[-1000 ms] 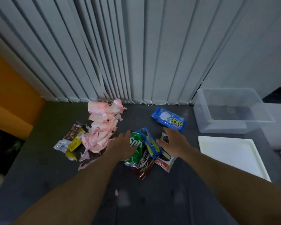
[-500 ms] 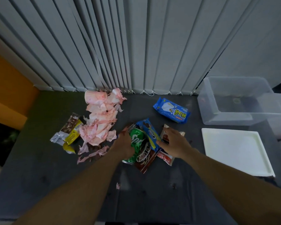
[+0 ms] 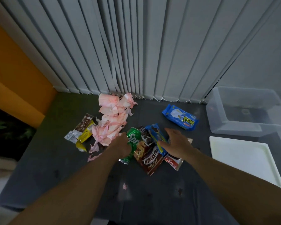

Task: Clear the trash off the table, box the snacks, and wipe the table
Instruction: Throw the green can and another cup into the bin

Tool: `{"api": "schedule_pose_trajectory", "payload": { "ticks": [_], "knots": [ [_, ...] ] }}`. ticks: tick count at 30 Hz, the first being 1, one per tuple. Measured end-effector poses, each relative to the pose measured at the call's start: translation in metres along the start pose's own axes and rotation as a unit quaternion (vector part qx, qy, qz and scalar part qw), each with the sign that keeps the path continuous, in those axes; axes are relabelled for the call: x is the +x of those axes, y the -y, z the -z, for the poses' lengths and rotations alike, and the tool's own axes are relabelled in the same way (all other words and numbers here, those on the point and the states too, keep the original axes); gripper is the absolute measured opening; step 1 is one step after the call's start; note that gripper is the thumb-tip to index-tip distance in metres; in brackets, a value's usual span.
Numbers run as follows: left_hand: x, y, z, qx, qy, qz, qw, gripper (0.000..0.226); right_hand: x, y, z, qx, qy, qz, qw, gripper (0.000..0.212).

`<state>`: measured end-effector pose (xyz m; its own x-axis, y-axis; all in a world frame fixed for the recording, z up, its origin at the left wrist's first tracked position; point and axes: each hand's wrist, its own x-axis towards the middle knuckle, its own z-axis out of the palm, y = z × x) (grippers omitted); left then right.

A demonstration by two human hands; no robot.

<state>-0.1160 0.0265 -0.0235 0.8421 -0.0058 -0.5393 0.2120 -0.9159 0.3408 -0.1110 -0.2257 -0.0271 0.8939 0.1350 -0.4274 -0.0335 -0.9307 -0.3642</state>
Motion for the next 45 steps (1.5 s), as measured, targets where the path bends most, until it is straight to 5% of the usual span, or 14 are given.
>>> {"api": "schedule_pose_trajectory", "payload": {
  "ticks": [29,45],
  "knots": [
    [-0.03,0.082,0.06,-0.072,-0.147,0.072,0.984,0.045,0.046,0.105,0.002,-0.024,0.005,0.112,0.993,0.082],
    [0.04,0.164,0.132,-0.209,-0.199,0.075,0.954,0.056,0.178,0.227,-0.002,0.034,-0.023,0.114,0.993,0.061]
  ]
}}
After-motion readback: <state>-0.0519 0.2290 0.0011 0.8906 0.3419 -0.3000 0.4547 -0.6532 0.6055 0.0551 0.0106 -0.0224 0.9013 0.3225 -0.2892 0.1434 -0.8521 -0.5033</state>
